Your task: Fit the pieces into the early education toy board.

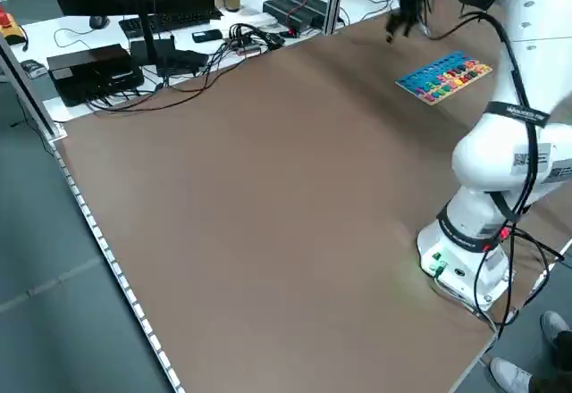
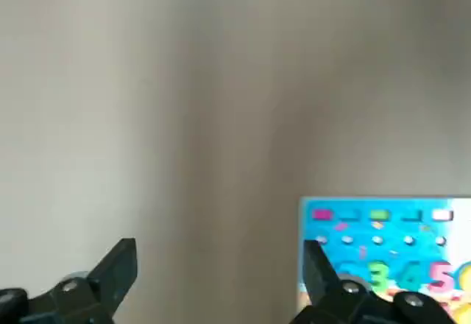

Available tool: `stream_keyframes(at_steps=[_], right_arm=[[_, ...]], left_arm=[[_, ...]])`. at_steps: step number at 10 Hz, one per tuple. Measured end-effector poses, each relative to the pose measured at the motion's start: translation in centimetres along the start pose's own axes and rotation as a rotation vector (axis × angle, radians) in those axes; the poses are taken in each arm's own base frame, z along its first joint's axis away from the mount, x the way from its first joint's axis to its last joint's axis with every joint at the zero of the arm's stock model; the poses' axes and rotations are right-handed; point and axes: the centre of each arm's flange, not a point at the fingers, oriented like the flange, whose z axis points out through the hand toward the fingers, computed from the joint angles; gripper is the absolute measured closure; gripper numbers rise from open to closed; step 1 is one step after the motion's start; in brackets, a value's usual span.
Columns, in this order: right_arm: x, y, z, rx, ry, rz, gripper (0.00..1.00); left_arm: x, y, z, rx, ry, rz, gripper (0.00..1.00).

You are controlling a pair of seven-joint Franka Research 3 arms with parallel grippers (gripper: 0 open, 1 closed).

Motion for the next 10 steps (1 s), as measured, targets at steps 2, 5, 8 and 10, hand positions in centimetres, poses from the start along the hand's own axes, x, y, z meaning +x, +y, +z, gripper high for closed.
stream_keyframes(at_steps=[2, 5, 8, 10], right_arm=[[-0.9, 2.0, -5.0, 0.015, 0.046, -0.009, 0.01], [-2.2, 4.4, -11.5, 0.018, 0.141, -0.107, 0.01], [-2.3, 7.5, -15.0, -0.056, 0.192, -0.202, 0.01], [-1.5, 10.1, -15.2, -0.054, 0.208, -0.163, 0.01]], left_arm=[[3.3, -9.4, -7.9, 0.007, 0.062, -0.072, 0.00], [3.3, -19.5, -16.3, -0.008, 0.054, -0.073, 0.00], [-1.3, -24.1, -23.0, 0.008, -0.024, -0.069, 0.00], [-2.5, -25.9, -23.7, -0.025, -0.084, -0.057, 0.00]])
